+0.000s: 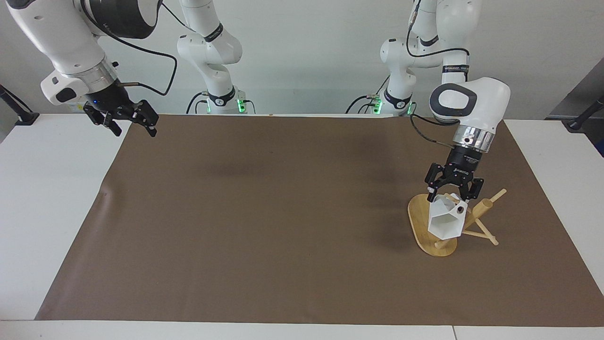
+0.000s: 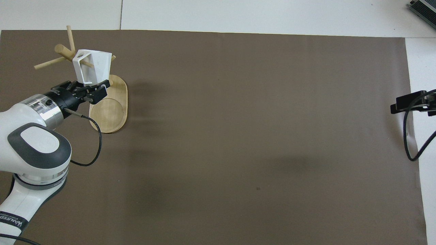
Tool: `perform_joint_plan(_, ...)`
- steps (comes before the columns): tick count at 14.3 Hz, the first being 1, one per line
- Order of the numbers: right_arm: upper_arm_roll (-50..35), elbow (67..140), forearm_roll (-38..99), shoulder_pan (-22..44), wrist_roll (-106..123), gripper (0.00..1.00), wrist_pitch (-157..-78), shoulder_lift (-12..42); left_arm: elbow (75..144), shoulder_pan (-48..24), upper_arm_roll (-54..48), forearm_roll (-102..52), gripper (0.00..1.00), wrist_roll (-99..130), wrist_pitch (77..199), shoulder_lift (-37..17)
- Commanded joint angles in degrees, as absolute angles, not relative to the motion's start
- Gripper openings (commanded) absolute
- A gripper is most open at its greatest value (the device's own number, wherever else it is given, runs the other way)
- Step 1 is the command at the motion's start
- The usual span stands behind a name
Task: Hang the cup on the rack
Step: 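Lower the cup handle onto a rack peg with the left gripper, then open the left gripper and pull it back from the cup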
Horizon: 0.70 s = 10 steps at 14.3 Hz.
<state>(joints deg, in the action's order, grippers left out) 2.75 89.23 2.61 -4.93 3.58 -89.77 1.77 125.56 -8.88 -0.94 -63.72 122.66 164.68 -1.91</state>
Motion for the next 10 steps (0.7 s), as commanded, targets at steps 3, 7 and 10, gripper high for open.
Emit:
perform_joint_plan(3,3.0,89.6,1.2,-5.0,2.4,1.0,-90.3,1.1,124.8,-9.9,-0.1,-62.4,1.0,123.8,163.6,-1.9)
perform_joint_plan(7,3.0,89.9,1.3,-5.0,2.4,1.0,-90.3,0.8,125.2,-8.4,0.6,-53.9,1.0,123.9,156.1,0.1)
perform_joint_plan(10,3.0,90.2,1.3,-5.0,2.5,1.0,-90.1,0.7,124.3,-4.8,0.9,-42.8,1.0,124.0,146.4,2.4)
